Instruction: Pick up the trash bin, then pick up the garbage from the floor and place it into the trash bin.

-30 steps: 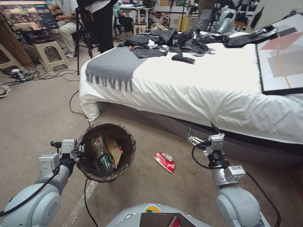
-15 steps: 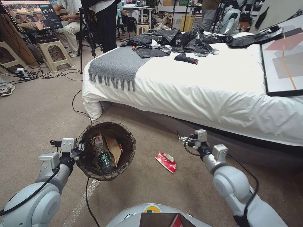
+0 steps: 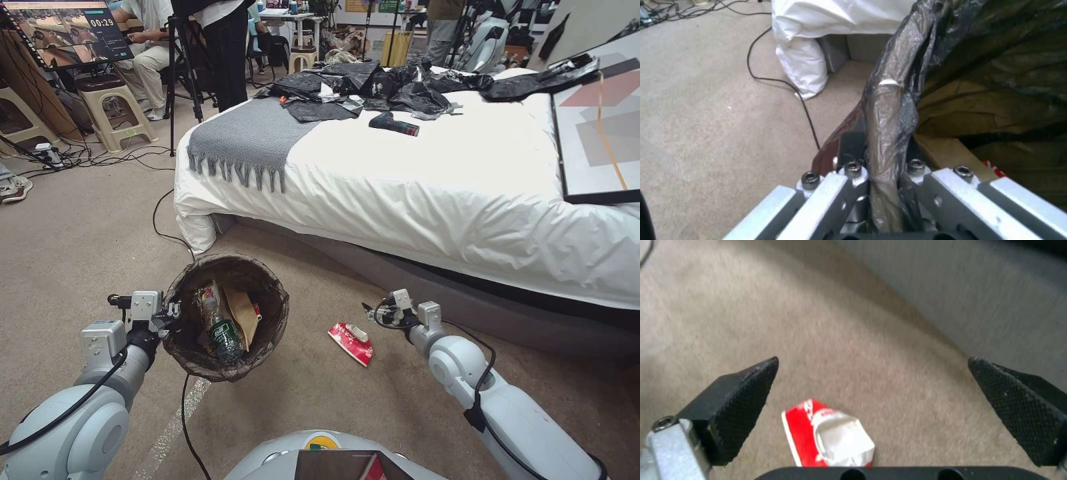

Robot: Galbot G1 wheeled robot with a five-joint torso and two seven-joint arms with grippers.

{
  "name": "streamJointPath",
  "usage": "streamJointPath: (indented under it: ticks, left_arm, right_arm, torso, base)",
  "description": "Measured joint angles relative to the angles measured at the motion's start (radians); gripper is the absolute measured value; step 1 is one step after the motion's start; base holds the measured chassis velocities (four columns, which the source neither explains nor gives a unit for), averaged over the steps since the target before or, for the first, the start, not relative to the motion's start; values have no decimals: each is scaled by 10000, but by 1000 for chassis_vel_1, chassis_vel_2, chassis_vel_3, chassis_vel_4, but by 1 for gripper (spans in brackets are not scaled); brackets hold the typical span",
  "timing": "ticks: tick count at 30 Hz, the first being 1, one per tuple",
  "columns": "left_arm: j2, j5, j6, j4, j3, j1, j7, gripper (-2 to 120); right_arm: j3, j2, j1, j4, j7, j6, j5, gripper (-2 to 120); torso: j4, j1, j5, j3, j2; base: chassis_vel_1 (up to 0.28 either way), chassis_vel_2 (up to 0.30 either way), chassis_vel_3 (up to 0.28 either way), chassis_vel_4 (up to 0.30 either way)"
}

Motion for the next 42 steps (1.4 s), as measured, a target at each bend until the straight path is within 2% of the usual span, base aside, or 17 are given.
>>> streamJointPath:
  ticks: [11,24,42]
  left_arm:
    - [-24,-7,0,0,5,61,-20,0]
    - [-71,17,0,0,11,83,-41,0]
    - [-45,42,-24,0,47,5,-10,0]
  right_arm:
    - [-962,98,693,-1015,-27,-188,426,100]
    - [-1986,817,1138,-2378,333,102,-266,100]
    - [-2319,1712,1634,-4112,191,423,-826,100]
  torso:
    - [2,0,-1,0,0]
    - [3,0,-3,0,1]
    - [2,0,-3,-1,1]
  base:
    - [0,0,0,0]
    - [0,0,0,0]
    - [0,0,0,0]
